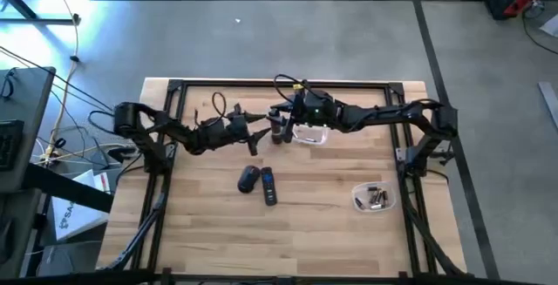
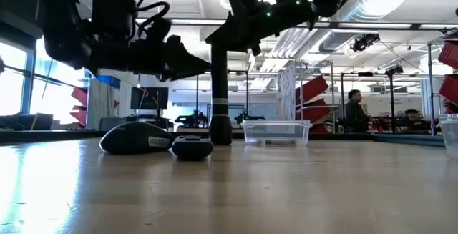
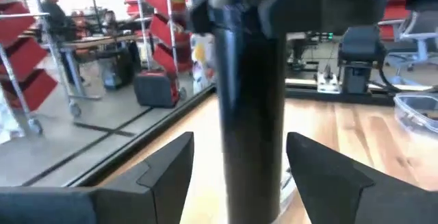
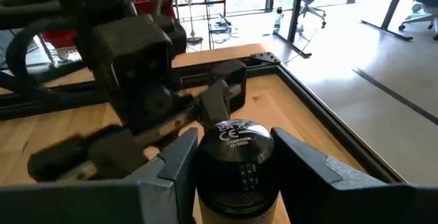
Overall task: Insert battery
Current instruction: Close the flashlight battery compartment
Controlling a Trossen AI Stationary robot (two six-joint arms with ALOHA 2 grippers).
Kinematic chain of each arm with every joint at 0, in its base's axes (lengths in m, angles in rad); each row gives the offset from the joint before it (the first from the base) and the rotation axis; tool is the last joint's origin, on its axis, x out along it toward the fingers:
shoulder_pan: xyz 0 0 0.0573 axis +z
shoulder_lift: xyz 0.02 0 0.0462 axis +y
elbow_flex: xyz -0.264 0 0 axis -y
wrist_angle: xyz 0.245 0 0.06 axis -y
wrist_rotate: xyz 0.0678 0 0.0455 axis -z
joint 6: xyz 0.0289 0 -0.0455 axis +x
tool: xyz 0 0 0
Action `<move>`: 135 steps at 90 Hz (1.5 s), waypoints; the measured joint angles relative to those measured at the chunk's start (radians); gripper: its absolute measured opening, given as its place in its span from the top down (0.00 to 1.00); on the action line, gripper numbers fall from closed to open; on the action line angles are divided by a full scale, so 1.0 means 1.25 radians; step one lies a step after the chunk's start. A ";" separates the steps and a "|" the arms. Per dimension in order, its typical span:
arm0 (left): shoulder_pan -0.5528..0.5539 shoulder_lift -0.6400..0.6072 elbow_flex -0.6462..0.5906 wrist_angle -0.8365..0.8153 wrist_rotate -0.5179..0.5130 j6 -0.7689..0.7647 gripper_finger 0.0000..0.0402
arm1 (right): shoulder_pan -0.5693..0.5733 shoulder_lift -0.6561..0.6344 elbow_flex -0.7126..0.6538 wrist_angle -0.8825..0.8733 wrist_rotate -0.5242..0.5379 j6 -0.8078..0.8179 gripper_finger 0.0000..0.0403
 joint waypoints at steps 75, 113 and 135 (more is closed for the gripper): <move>0.002 0.207 0.058 0.165 0.024 -0.006 0.47 | -0.004 0.005 -0.004 -0.041 -0.076 -0.042 0.50; 0.001 0.207 0.058 0.152 0.040 -0.007 0.47 | -0.008 -0.029 -0.002 -0.043 -0.182 -0.121 0.40; 0.017 0.207 0.058 0.143 0.038 -0.013 0.47 | -0.045 -0.053 -0.001 -0.049 -0.258 -0.132 0.40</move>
